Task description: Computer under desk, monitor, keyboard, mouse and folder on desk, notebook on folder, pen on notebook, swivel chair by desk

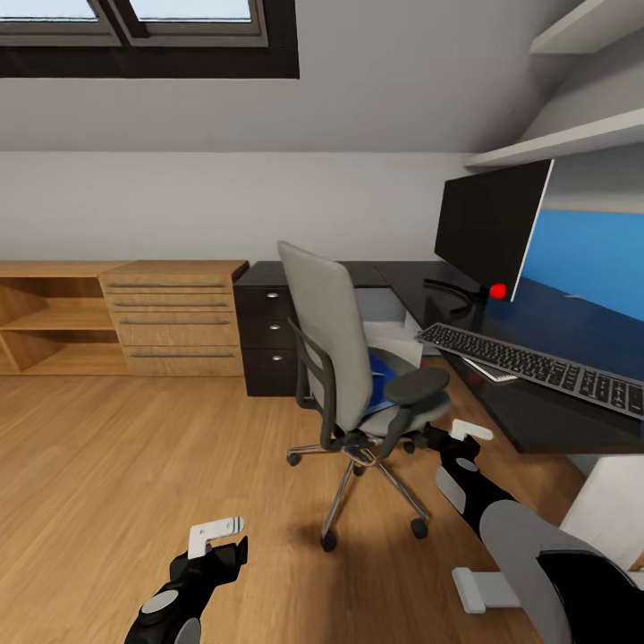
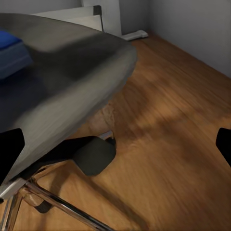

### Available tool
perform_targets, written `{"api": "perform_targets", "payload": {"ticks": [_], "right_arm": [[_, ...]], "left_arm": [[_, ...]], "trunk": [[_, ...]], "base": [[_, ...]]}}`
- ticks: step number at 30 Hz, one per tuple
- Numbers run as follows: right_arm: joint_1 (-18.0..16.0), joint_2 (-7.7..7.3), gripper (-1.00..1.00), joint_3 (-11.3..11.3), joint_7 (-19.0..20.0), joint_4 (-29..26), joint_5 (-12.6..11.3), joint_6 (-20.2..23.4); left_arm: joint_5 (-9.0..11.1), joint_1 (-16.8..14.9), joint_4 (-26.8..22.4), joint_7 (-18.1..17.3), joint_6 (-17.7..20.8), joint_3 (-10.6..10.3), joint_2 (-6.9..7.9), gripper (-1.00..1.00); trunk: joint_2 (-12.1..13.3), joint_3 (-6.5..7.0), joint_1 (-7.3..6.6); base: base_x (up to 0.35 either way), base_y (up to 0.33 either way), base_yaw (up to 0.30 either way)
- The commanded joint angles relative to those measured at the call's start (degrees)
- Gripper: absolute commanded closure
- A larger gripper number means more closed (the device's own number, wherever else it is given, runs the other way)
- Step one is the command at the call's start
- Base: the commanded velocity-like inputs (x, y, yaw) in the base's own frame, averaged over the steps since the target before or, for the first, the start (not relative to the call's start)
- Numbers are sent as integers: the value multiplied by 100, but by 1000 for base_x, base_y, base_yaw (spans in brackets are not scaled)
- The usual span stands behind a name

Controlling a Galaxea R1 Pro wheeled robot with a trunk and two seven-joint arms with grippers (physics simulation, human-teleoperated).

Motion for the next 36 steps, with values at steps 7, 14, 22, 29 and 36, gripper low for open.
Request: {"api": "perform_targets", "payload": {"ticks": [7,14,22,29,36], "right_arm": [[-3,6,-100,20,-4,10,-53,-25],[-3,7,-100,23,-4,18,-54,-25],[-3,65,-100,20,-4,19,-39,-25],[-3,103,-100,25,-4,19,-29,-25],[-3,106,-100,25,-4,19,-33,-25]], "left_arm": [[60,-2,-8,54,12,-6,0,-100],[60,-2,-8,55,10,-6,0,-100],[60,-2,-8,52,10,-6,0,-100],[60,-2,-4,52,10,-6,0,-100],[60,-2,-3,57,12,-6,0,-100]], "trunk": [[-2,-5,-1],[-2,-5,-1],[-2,-5,-1],[-2,-5,-1],[-2,-5,-1]], "base": [[0,0,163],[0,0,268],[0,0,272],[0,0,273],[0,0,273]]}}
